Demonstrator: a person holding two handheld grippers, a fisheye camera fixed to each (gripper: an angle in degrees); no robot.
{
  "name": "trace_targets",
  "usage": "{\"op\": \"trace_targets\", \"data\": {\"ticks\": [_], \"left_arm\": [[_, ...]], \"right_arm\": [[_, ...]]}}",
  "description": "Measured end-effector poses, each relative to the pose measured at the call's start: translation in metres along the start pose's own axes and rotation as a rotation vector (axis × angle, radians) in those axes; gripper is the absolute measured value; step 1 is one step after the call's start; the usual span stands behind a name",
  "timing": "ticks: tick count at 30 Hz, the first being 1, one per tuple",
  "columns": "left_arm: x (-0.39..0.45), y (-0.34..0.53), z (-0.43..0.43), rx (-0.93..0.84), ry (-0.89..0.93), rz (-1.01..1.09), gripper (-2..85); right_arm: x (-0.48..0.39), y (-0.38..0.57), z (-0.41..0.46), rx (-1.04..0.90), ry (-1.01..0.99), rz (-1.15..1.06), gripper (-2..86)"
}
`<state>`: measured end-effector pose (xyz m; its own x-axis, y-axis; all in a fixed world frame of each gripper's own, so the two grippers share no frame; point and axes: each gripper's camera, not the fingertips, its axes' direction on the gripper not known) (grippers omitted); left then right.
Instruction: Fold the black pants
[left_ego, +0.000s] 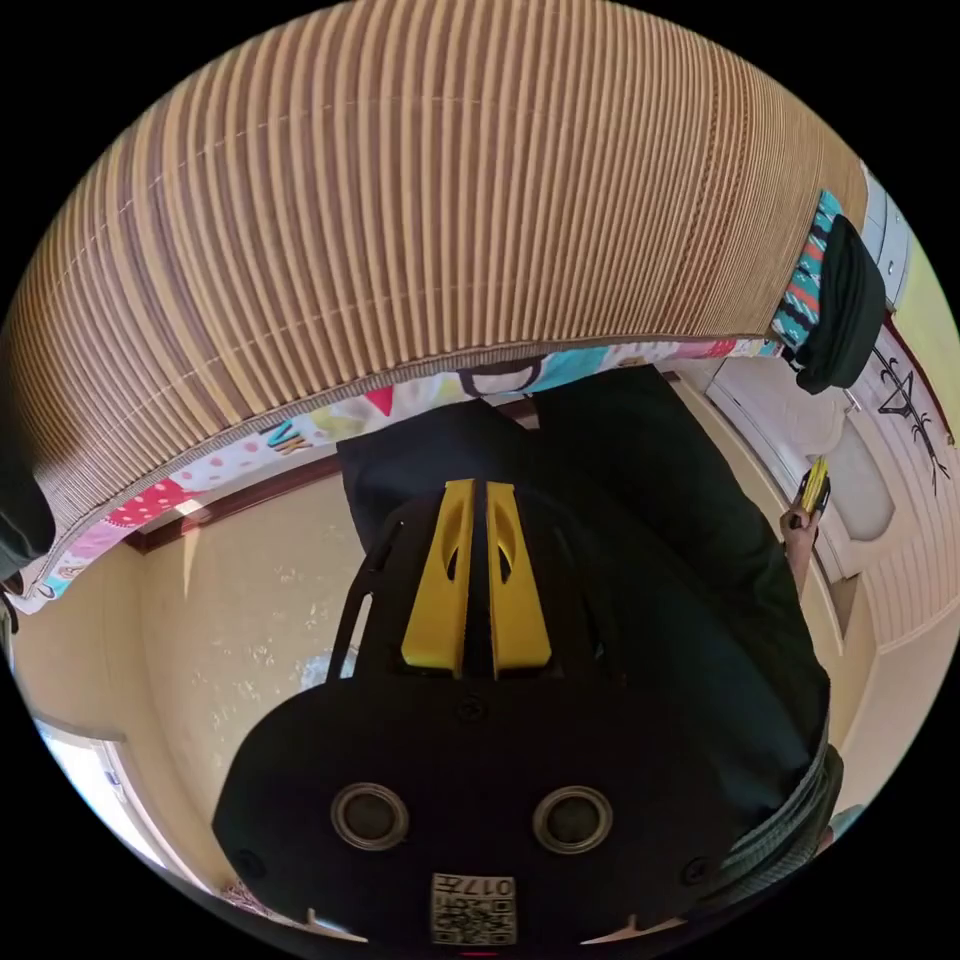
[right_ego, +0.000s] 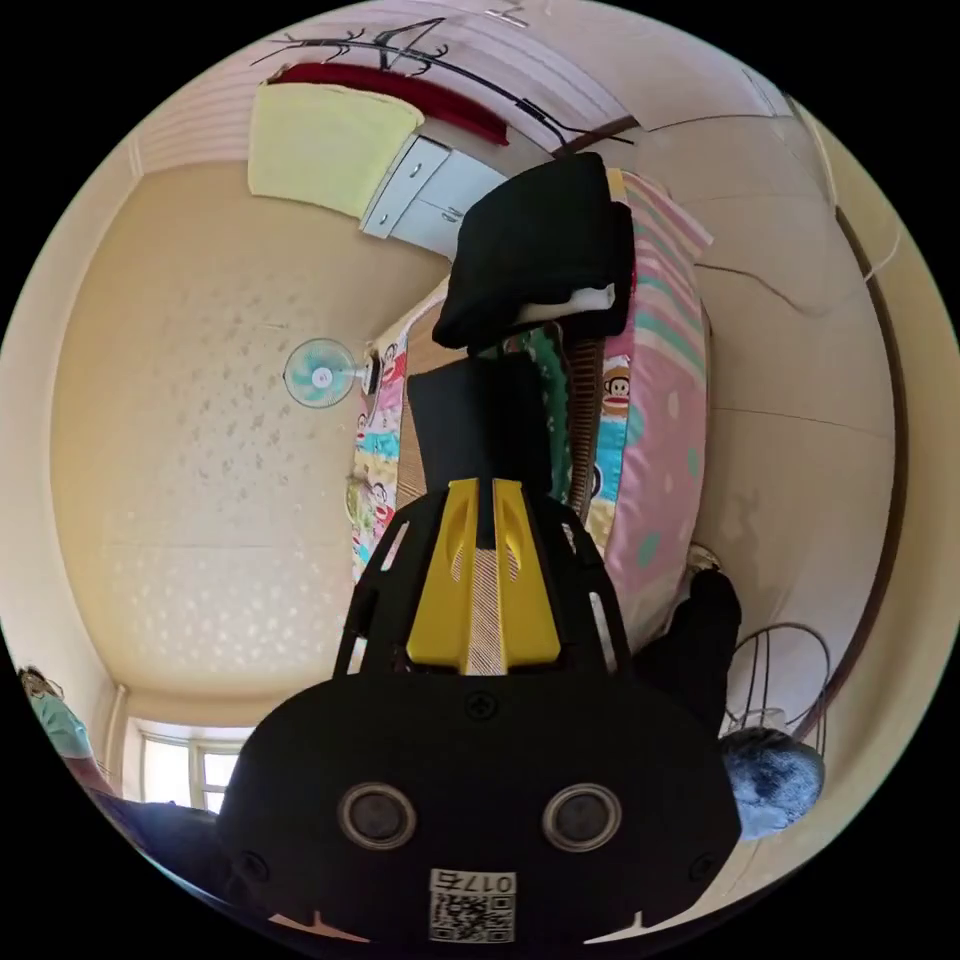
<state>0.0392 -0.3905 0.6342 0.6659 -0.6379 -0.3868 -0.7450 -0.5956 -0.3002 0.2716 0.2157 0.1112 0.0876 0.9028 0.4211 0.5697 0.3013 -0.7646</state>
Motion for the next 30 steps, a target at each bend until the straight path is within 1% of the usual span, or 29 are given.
{"op": "trace_targets", "data": {"ticks": [2,5,7,8,10,12,15,17,18,19,20,21,22,23,24,25,26,27,28,29,30], "left_arm": [[0.029,-0.008,0.018,-0.029,-0.029,-0.017,0.2],[0.062,-0.015,0.035,-0.019,-0.037,-0.03,0.2],[0.082,-0.016,0.042,0.017,-0.014,-0.04,0.2],[0.094,-0.015,0.047,0.046,0.01,-0.045,0.2],[0.111,-0.013,0.055,0.086,0.043,-0.048,0.3],[0.127,-0.009,0.064,0.116,0.056,-0.045,0.4],[0.146,0.0,0.082,0.14,0.039,-0.044,0.4],[0.15,0.008,0.1,0.129,0.021,-0.067,0.5],[0.15,0.01,0.104,0.125,0.02,-0.077,0.5],[0.147,0.015,0.112,0.121,0.025,-0.094,0.4],[0.144,0.02,0.118,0.12,0.033,-0.112,0.4],[0.142,0.023,0.122,0.122,0.037,-0.121,0.4],[0.137,0.029,0.127,0.128,0.047,-0.139,0.3],[0.132,0.035,0.132,0.138,0.058,-0.153,0.3],[0.129,0.038,0.133,0.145,0.065,-0.158,0.2],[0.124,0.044,0.136,0.168,0.079,-0.165,0.1],[0.119,0.05,0.137,0.204,0.098,-0.162,0.1],[0.118,0.053,0.136,0.224,0.109,-0.156,0.1],[0.114,0.059,0.134,0.274,0.14,-0.135,0.2],[0.112,0.065,0.131,0.326,0.174,-0.105,0.4],[0.111,0.067,0.129,0.353,0.189,-0.09,0.5]], "right_arm": [[0.027,-0.038,-0.002,0.042,-0.066,0.053,4.6],[0.073,-0.102,0.004,0.088,-0.179,0.183,7.2],[0.116,-0.146,0.019,0.114,-0.317,0.338,9.0],[0.127,-0.155,0.023,0.124,-0.353,0.387,9.4],[0.166,-0.181,0.043,0.189,-0.486,0.562,10.3],[0.186,-0.198,0.056,0.225,-0.54,0.631,10.5],[0.204,-0.226,0.071,0.211,-0.516,0.672,9.6],[0.216,-0.233,0.067,0.261,-0.509,0.706,6.6],[0.222,-0.236,0.065,0.29,-0.563,0.702,4.7],[0.226,-0.239,0.061,0.32,-0.659,0.672,3.0],[0.226,-0.241,0.06,0.327,-0.712,0.651,2.3],[0.226,-0.247,0.057,0.319,-0.82,0.588,1.2],[0.219,-0.259,0.053,0.287,-0.931,0.486,0.4],[0.214,-0.266,0.051,0.264,-0.98,0.431,0.2],[0.198,-0.28,0.045,0.229,-1.059,0.31,-0.1],[0.178,-0.293,0.035,0.19,-1.068,0.196,-0.3],[0.165,-0.299,0.03,0.167,-1.068,0.126,-0.4],[0.138,-0.311,0.02,0.112,-1.089,-0.017,-0.4],[0.108,-0.319,0.011,0.061,-1.134,-0.148,-0.5],[0.093,-0.32,0.006,0.035,-1.155,-0.209,-0.5],[0.062,-0.32,-0.004,-0.012,-1.19,-0.32,-0.5]]}}
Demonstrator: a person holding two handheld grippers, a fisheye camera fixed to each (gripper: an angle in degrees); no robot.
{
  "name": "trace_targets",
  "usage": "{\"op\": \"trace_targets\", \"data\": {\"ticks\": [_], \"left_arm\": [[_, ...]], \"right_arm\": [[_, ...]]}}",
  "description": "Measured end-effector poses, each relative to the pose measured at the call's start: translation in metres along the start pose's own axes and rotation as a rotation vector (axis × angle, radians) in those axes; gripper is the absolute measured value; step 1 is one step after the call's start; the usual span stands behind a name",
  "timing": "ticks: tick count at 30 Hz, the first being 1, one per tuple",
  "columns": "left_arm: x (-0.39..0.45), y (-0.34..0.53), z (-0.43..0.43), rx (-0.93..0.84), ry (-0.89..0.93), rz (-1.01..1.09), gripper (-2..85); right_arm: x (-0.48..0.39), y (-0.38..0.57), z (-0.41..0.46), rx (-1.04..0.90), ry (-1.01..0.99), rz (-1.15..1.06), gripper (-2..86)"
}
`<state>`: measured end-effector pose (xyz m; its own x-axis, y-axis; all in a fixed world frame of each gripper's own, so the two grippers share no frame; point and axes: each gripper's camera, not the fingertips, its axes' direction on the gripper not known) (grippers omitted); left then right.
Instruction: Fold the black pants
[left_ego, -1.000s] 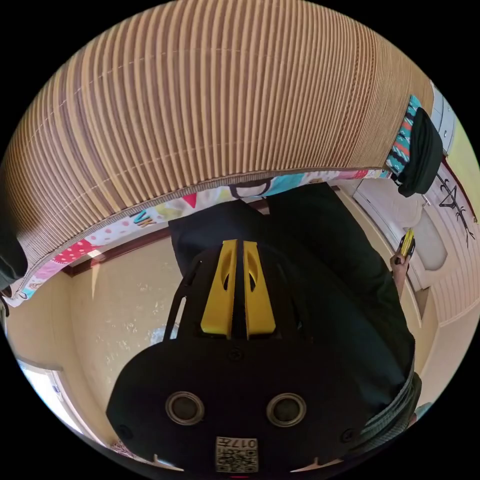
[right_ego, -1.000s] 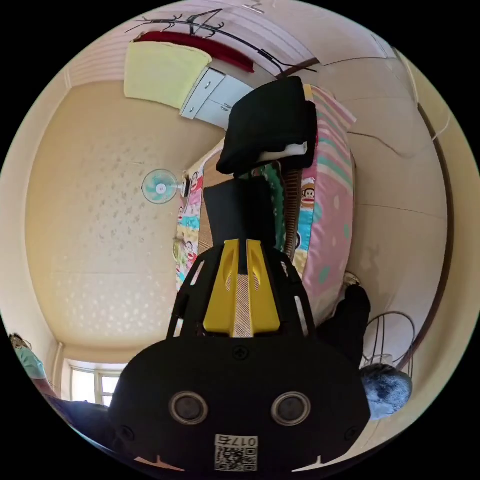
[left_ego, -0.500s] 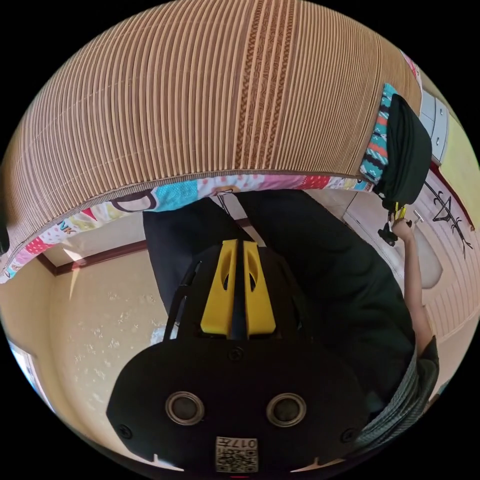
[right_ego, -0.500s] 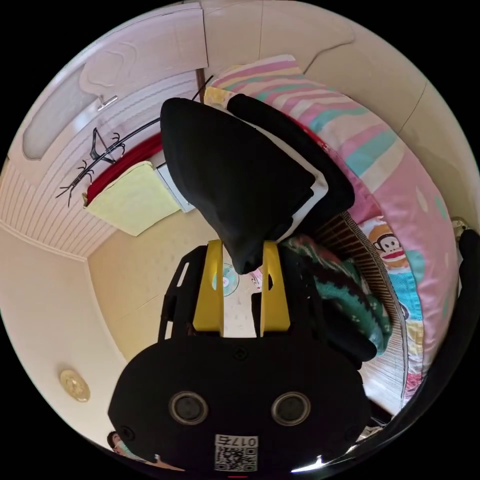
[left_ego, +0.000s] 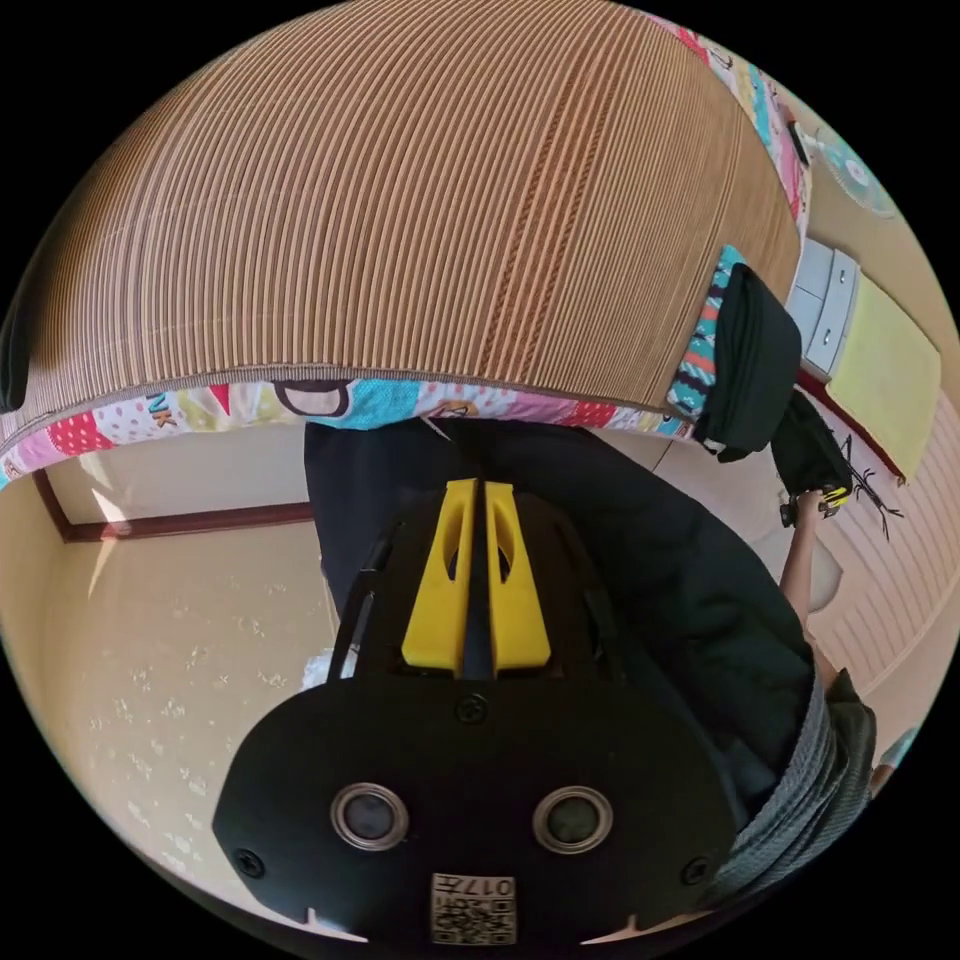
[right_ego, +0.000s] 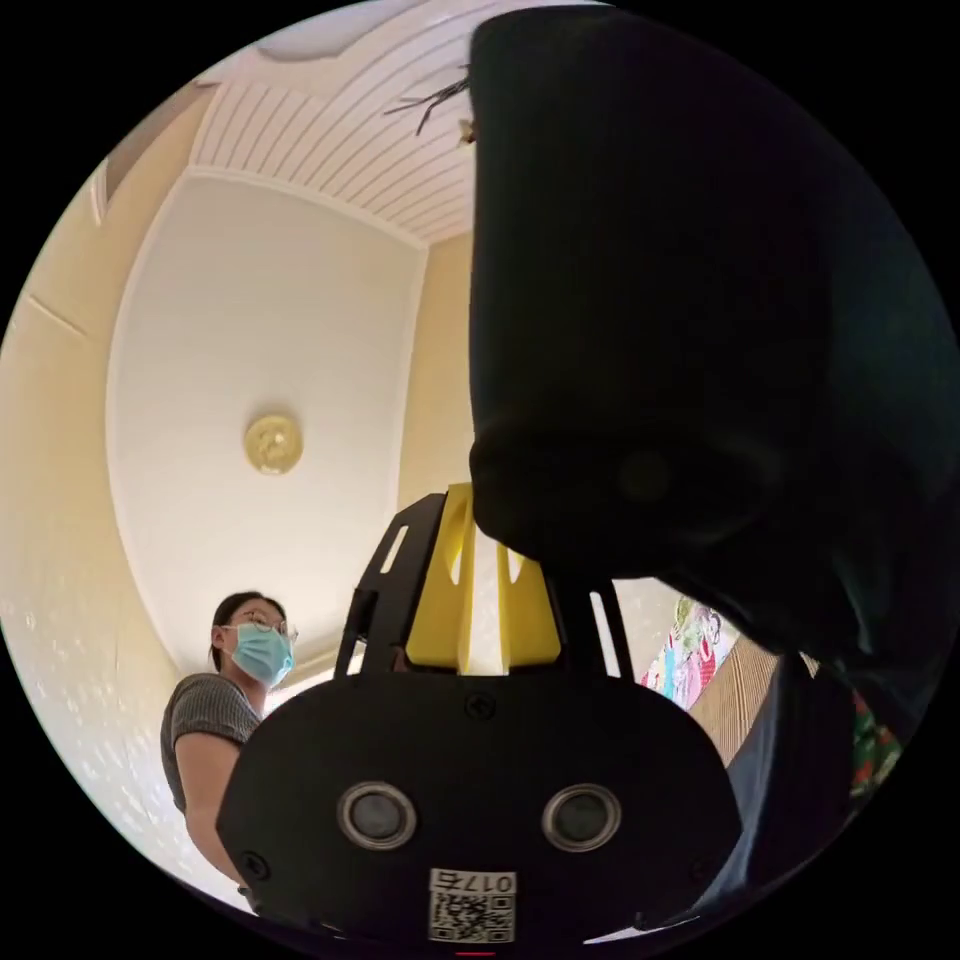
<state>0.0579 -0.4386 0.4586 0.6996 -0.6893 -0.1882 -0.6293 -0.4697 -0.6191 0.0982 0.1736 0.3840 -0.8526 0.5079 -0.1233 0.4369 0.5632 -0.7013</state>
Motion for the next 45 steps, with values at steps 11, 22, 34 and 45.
{"op": "trace_targets", "data": {"ticks": [11,22,34,45], "left_arm": [[0.057,0.035,-0.084,0.263,0.341,0.535,6.1],[0.102,0.075,-0.054,-0.247,1.221,0.58,20.4],[-0.022,0.128,-0.126,0.574,1.344,0.474,3.0],[0.07,0.29,-0.144,1.197,0.666,0.961,1.7]], "right_arm": [[-0.196,0.091,0.167,-0.401,-0.437,-0.364,-0.7],[-0.287,0.285,0.291,-0.368,-0.67,-0.404,-0.7],[-0.261,0.395,0.318,-0.632,-0.318,-0.241,-0.3],[-0.144,0.487,0.259,-1.143,1.061,-0.077,1.3]]}}
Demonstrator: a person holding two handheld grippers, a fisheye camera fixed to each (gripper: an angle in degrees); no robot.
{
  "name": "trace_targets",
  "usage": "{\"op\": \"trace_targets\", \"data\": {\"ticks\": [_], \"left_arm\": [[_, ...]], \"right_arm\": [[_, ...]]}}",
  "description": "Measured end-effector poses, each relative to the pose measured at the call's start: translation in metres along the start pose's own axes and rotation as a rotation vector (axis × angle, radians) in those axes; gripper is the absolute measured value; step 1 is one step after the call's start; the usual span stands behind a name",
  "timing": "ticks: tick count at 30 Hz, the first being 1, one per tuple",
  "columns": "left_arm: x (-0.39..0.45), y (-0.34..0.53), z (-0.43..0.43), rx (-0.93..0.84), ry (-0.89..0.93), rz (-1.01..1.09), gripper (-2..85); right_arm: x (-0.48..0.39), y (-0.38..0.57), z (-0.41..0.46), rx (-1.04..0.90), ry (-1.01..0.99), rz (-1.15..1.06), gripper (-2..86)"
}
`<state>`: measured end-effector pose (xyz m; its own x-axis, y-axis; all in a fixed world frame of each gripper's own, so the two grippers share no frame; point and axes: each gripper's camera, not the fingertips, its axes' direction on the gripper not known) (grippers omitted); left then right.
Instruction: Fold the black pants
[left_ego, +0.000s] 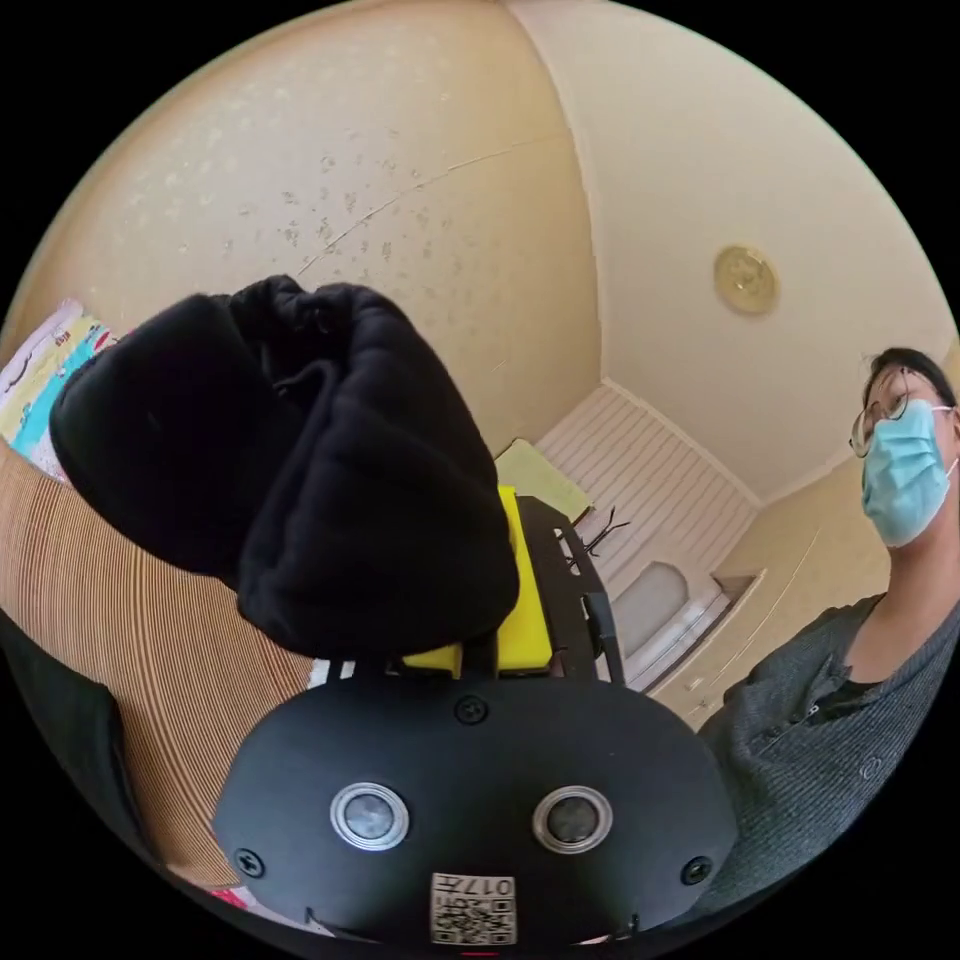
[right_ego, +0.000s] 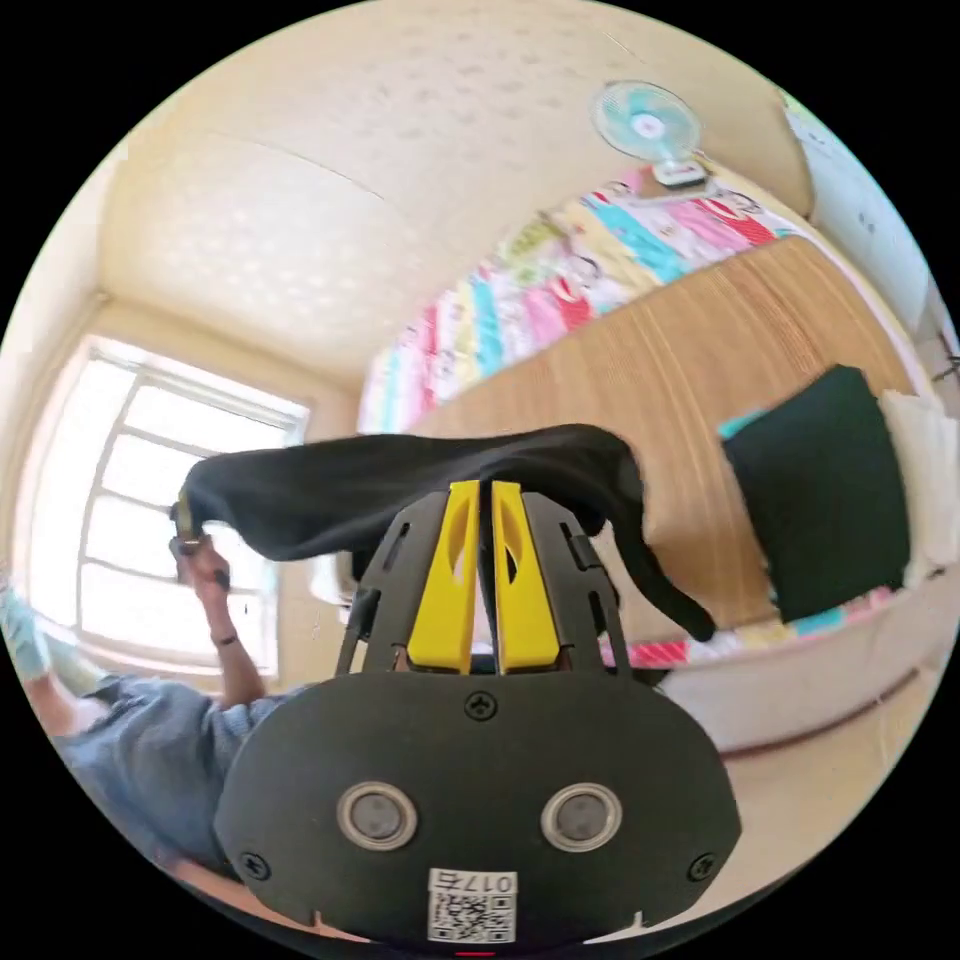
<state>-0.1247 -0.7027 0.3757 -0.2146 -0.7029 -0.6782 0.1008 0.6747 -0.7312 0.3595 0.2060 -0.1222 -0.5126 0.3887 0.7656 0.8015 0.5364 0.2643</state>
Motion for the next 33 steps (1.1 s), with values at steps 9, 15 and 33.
{"op": "trace_targets", "data": {"ticks": [9,15,33], "left_arm": [[0.098,0.116,0.195,-0.49,-0.329,0.004,1.9],[0.12,0.185,0.257,-0.65,-0.305,-0.148,1.8],[0.212,0.269,0.172,-0.513,-0.086,0.006,7.1]], "right_arm": [[-0.138,0.095,0.017,0.037,-0.206,-0.622,13.0],[-0.213,0.178,0.054,-0.007,0.173,-0.891,18.4],[-0.25,0.306,-0.128,0.613,0.142,-0.863,2.6]]}}
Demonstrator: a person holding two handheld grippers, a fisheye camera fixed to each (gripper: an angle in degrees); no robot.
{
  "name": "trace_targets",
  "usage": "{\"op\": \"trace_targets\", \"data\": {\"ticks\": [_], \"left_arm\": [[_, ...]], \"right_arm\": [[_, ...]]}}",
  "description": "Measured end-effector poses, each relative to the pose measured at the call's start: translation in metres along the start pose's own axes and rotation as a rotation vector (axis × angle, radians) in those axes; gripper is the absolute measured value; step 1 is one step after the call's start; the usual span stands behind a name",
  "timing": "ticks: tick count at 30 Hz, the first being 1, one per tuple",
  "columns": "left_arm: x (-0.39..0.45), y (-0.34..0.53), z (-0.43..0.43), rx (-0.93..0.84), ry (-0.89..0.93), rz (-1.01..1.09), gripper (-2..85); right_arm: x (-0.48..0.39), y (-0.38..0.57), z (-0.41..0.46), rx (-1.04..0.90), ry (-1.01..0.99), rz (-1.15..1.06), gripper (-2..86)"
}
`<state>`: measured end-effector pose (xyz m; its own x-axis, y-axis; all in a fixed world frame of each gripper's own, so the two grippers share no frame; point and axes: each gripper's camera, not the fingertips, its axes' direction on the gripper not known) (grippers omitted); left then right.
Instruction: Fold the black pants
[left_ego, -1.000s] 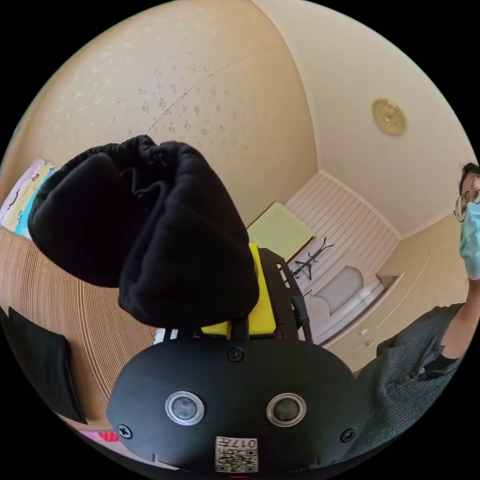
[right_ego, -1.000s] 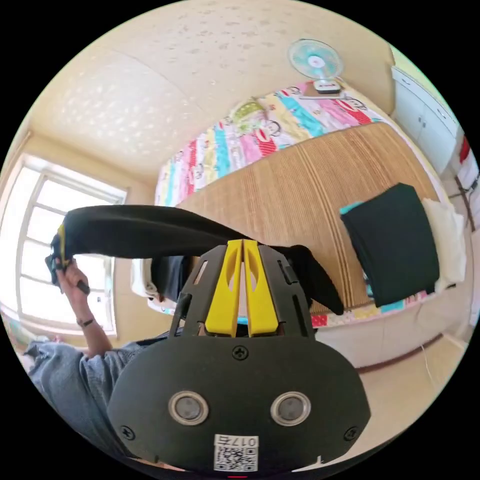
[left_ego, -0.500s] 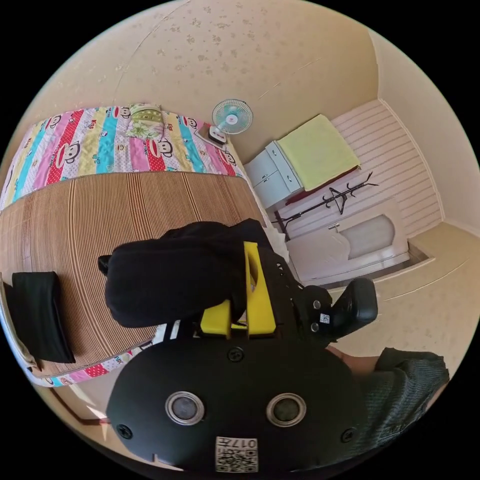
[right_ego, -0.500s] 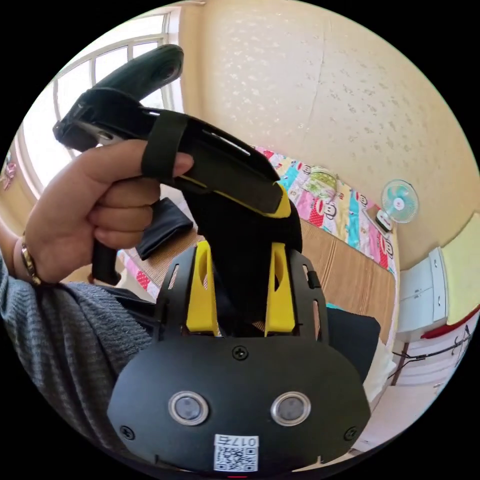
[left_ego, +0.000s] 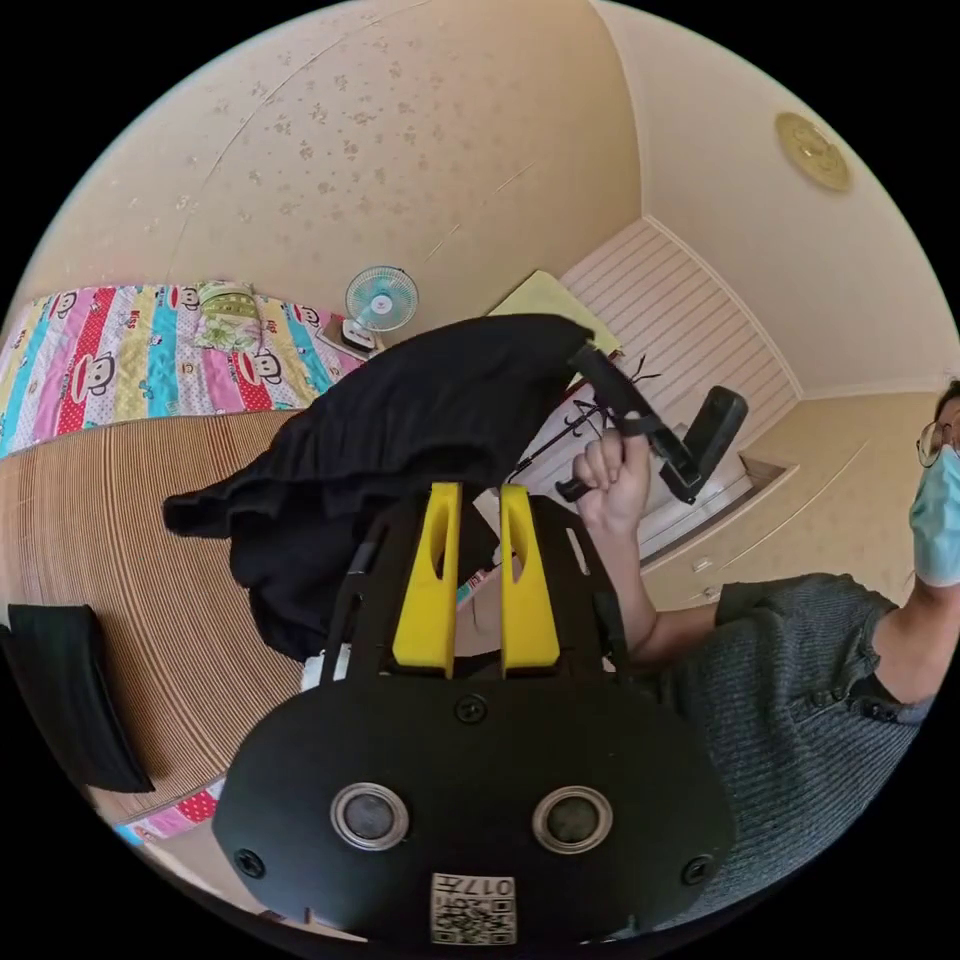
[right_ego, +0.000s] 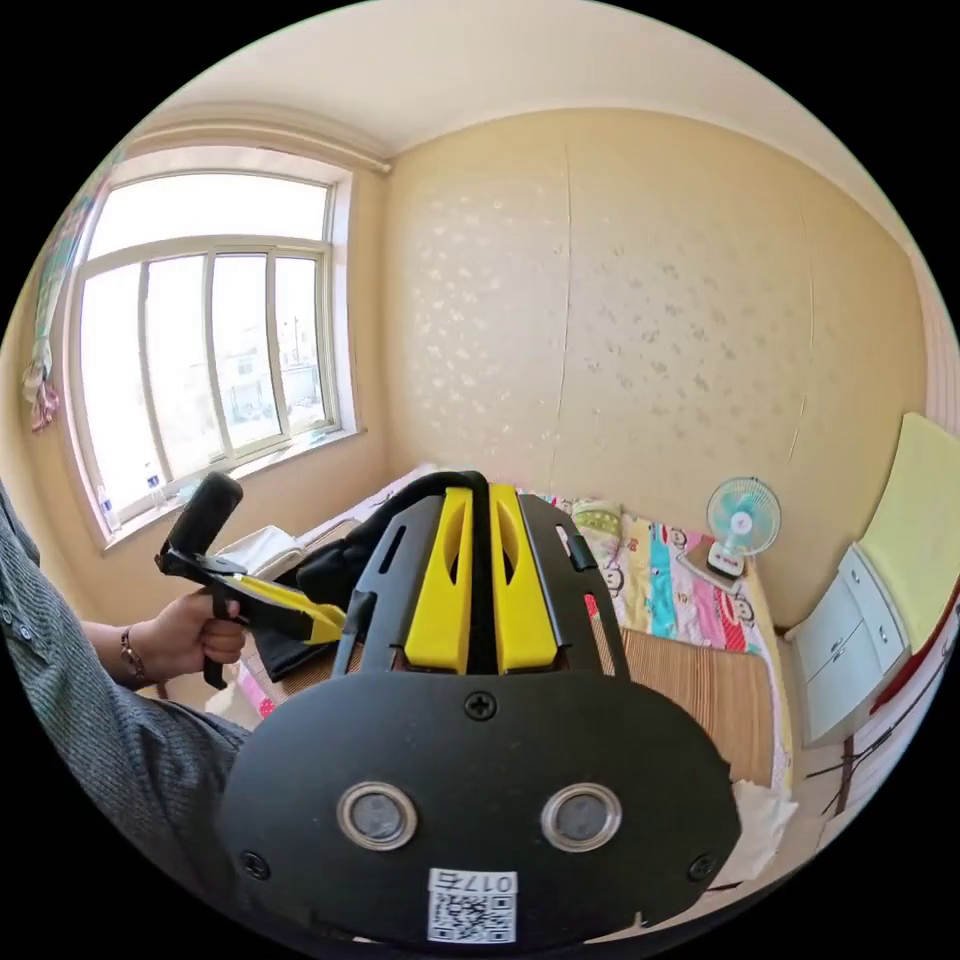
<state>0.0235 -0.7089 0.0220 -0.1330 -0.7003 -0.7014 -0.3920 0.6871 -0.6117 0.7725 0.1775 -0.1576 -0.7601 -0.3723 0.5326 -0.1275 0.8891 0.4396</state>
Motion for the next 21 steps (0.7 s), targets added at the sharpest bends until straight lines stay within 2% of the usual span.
{"op": "trace_targets", "data": {"ticks": [4,9,12,14,15,16,17,19,21], "left_arm": [[-0.02,0.044,-0.016,-0.001,-0.134,-0.118,12.6],[-0.036,0.068,-0.02,-0.048,-0.09,-0.182,16.2],[-0.033,0.071,-0.034,0.055,-0.031,-0.182,18.3],[-0.028,0.067,-0.055,0.212,0.154,-0.126,19.1],[-0.028,0.065,-0.059,0.236,0.221,-0.119,19.3],[-0.032,0.059,-0.064,0.261,0.361,-0.123,19.4],[-0.035,0.051,-0.066,0.259,0.498,-0.138,19.0],[-0.037,0.04,-0.063,0.193,0.663,-0.167,17.1],[-0.033,0.036,-0.072,0.186,0.701,-0.183,9.2]], "right_arm": [[-0.03,-0.015,-0.069,0.149,0.023,-0.076,2.4],[-0.05,-0.031,-0.157,0.328,-0.007,-0.11,2.3],[-0.056,-0.04,-0.206,0.416,-0.053,-0.116,2.2],[-0.058,-0.043,-0.232,0.459,-0.076,-0.121,2.2],[-0.06,-0.046,-0.247,0.472,-0.074,-0.119,2.2],[-0.061,-0.048,-0.262,0.48,-0.064,-0.114,2.2],[-0.061,-0.048,-0.268,0.487,-0.062,-0.113,2.2],[-0.059,-0.045,-0.293,0.525,-0.084,-0.106,2.2],[-0.056,-0.041,-0.313,0.547,-0.074,-0.078,2.2]]}}
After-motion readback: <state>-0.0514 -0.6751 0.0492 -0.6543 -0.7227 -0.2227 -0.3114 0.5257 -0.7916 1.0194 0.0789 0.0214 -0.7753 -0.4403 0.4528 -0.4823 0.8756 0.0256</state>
